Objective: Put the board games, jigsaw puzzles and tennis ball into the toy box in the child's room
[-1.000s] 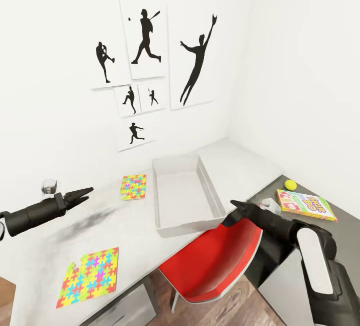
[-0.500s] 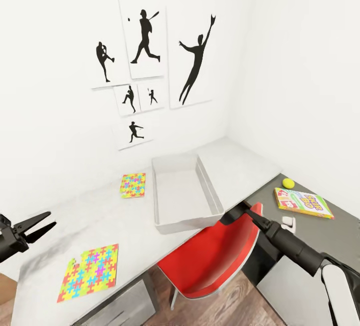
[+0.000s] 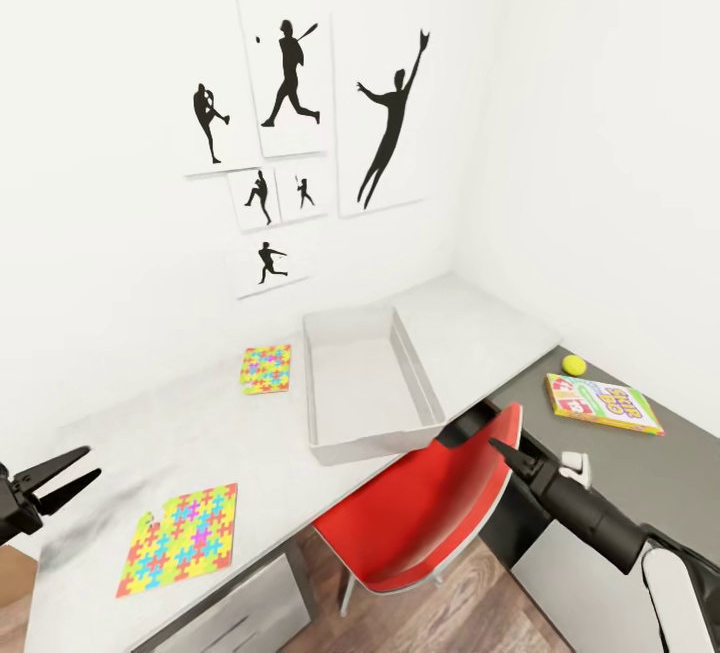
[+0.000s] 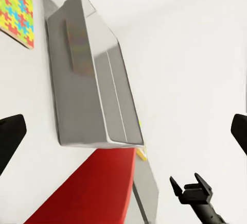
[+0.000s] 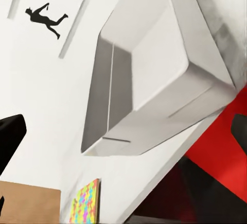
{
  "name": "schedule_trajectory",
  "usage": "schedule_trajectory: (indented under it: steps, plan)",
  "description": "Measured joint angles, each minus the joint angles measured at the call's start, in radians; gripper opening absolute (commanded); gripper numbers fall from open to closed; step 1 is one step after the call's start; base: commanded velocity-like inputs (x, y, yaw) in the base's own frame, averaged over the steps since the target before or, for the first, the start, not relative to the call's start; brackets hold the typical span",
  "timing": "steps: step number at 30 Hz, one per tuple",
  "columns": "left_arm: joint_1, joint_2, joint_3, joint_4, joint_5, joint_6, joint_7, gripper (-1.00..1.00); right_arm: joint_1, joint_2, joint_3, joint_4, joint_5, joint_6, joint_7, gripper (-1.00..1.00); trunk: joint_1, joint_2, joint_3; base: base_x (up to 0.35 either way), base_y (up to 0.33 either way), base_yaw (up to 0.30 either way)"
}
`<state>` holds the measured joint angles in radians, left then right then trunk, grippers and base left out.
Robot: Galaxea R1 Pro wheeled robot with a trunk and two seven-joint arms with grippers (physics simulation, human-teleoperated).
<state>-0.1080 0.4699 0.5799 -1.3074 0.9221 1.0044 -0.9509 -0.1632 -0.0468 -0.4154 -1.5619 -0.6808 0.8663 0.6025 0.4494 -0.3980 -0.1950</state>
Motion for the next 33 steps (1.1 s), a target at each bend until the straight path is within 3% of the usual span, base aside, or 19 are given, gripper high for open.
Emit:
schedule_trajectory:
  steps: [3,7,18,33]
  plan:
    - [0.004,0.0,0.021,0.0,-0.001,0.001,-0.032,1.0,0.002,0.003,-0.001,0.001,0.04,-0.005,0.002,1.0,0.0,0.0,0.0,0.0,0.134,0.0]
    - [0.008,0.001,0.031,0.0,-0.002,0.001,-0.053,1.0,0.003,-0.003,-0.003,0.001,0.053,-0.007,-0.002,1.0,0.0,0.0,0.0,0.0,0.063,0.0]
    - [0.023,0.001,0.035,-0.004,-0.001,0.001,-0.059,1.0,0.003,-0.005,-0.005,0.002,0.055,-0.008,-0.003,1.0,0.0,0.0,0.001,-0.002,0.008,-0.006]
    - [0.023,0.002,0.036,-0.006,-0.001,0.001,-0.06,1.0,0.003,-0.006,-0.007,0.008,0.054,-0.007,0.002,1.0,0.0,0.0,0.001,-0.124,0.158,0.0]
